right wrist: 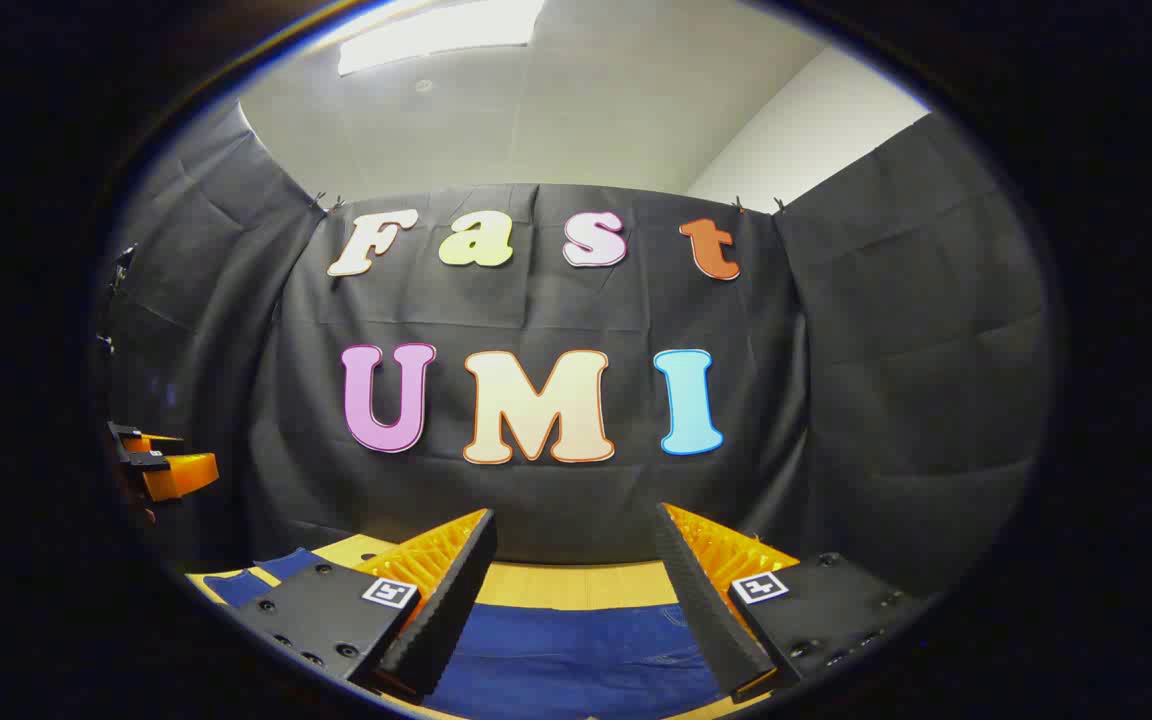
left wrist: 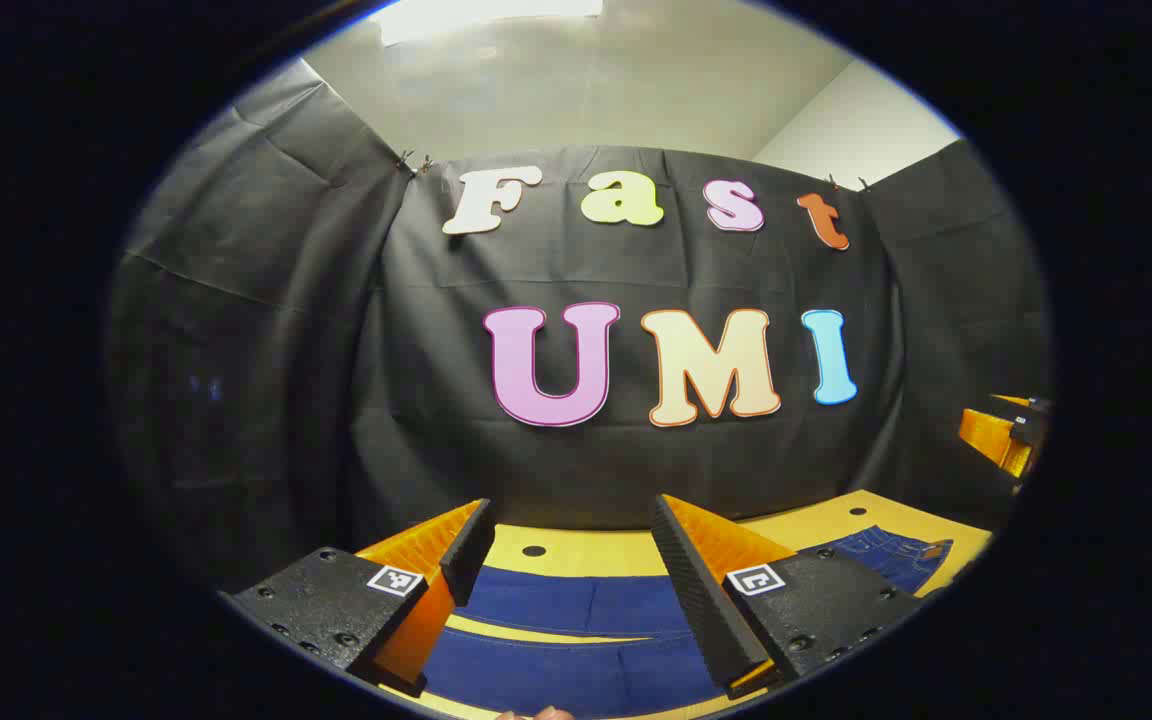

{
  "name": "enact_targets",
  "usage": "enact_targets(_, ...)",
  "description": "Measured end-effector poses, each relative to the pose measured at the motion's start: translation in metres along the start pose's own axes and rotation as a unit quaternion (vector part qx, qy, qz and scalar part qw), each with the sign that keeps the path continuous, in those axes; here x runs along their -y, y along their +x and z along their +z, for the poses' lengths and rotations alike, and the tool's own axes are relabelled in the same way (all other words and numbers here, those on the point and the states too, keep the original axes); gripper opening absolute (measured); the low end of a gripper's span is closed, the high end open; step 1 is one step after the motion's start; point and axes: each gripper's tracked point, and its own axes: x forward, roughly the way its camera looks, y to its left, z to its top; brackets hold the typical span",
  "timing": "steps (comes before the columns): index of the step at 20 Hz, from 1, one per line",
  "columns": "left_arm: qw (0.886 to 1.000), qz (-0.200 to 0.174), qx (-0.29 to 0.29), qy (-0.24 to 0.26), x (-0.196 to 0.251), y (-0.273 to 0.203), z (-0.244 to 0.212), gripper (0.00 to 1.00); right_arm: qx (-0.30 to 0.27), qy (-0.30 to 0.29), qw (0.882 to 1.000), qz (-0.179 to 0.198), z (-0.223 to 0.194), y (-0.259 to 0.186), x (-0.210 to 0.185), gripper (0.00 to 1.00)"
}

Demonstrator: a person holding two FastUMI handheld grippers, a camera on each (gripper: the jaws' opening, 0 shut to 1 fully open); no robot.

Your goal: Grasp the waist and the cuffs of the jeans and fold them to make the two legs overlap; first hold the waist and fold one-third of the jeans toward the cuffs, then hold the cuffs and fold the remaining one-third in the same direction to finish folding.

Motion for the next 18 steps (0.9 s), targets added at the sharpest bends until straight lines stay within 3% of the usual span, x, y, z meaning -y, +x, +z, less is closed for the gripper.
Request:
enact_targets(15,1.0,-0.01,-0.017,0.01,0.008,-0.002,-0.012,0.95,-0.015,0.003,1.0,-0.006,-0.011,0.0,0.008,0.99)
enact_targets(18,0.998,-0.039,-0.026,0.045,0.013,-0.006,-0.022,0.94,-0.02,0.008,1.0,-0.007,-0.015,-0.001,0.008,0.96)
